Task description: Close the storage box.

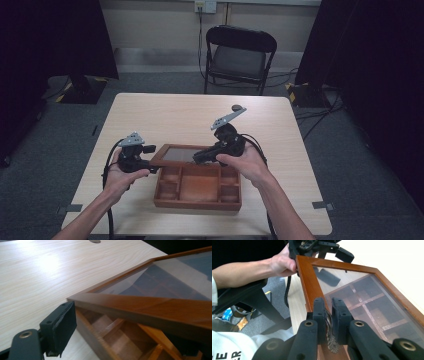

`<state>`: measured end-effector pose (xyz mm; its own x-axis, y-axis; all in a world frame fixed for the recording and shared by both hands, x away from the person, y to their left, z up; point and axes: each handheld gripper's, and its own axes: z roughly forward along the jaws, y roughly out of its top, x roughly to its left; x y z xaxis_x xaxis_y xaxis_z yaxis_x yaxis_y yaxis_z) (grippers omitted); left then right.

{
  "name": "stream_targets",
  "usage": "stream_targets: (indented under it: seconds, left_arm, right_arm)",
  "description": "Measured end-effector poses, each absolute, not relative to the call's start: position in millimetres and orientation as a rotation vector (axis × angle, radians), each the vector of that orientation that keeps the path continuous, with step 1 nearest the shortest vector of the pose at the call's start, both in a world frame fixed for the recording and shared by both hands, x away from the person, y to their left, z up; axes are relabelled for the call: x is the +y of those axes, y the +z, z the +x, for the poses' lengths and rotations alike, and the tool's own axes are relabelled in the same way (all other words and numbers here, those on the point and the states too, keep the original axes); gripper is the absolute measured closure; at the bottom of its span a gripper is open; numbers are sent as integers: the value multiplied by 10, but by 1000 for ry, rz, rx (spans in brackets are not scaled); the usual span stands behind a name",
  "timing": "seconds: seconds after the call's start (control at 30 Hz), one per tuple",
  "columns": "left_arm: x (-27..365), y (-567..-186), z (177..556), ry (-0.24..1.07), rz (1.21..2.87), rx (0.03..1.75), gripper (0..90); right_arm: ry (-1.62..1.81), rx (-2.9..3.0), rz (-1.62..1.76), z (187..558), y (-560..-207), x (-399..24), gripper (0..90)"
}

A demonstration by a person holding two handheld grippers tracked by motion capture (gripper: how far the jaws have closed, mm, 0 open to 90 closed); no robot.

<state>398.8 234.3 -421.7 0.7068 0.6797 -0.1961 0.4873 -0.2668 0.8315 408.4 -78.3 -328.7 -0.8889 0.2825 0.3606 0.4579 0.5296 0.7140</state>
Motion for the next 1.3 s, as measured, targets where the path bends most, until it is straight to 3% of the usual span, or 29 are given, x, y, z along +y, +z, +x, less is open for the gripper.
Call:
stream_targets:
  seconds: [0.57, 1.3]
  left_arm:
    - [2742, -4392, 4228, 284, 1890, 1093, 183]
    - [2690, -4401, 4239, 320, 1902, 1117, 158]
  right_arm:
    - [-1256, -2588, -611, 4009, -3334, -839, 821]
    - [-1188, -2660, -584, 3739, -3584, -889, 816]
